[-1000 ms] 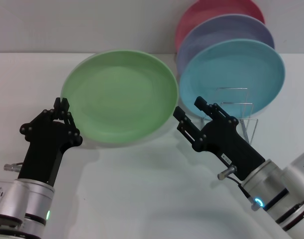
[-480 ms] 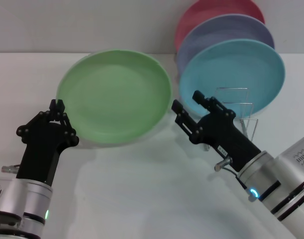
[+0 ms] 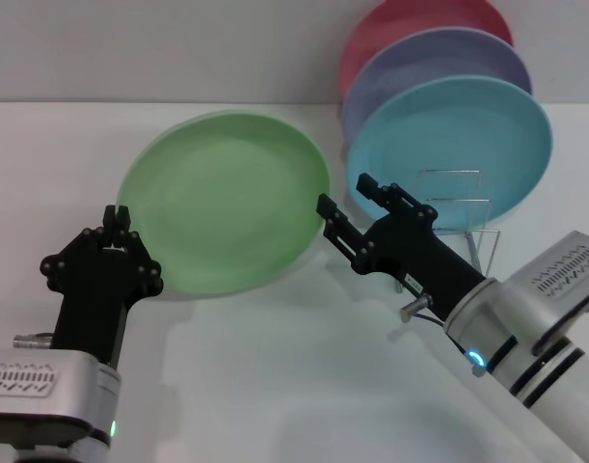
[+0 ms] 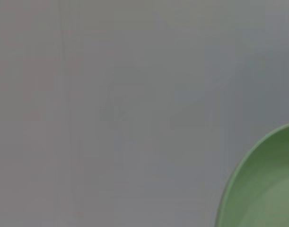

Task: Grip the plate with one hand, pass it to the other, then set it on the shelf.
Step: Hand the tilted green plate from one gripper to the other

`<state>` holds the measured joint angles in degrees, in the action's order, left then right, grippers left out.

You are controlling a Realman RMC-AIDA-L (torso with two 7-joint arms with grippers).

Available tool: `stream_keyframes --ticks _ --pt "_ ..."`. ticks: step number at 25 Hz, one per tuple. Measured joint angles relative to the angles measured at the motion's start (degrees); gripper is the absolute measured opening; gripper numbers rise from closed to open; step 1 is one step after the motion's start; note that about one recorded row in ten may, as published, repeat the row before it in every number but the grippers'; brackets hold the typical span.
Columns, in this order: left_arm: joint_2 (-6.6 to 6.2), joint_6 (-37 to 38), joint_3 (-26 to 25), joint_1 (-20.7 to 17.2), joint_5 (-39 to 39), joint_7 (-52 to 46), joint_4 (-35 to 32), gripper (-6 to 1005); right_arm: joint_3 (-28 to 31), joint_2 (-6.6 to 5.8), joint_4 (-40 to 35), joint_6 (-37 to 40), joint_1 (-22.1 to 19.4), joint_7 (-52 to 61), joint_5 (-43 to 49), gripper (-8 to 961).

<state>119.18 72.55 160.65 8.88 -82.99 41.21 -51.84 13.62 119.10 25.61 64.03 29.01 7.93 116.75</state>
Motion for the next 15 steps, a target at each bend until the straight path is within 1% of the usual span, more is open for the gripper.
stream_keyframes --ticks 4,12,15 --pt "0.0 1.17 1.85 -0.1 -4.13 6.69 -3.63 34 -0.03 -0.01 0.1 -1.58 0.86 -0.57 0.04 597" --pt "0.0 4.35 4.14 -0.39 -5.95 12.22 -6.23 35 0.01 -0.01 0.32 -2.74 1.95 -0.62 0.06 598" --pt "0.0 4.71 4.25 -0.59 -6.11 13.3 -6.73 35 0.01 -0.01 0.4 -3.0 2.27 -0.65 0.06 575"
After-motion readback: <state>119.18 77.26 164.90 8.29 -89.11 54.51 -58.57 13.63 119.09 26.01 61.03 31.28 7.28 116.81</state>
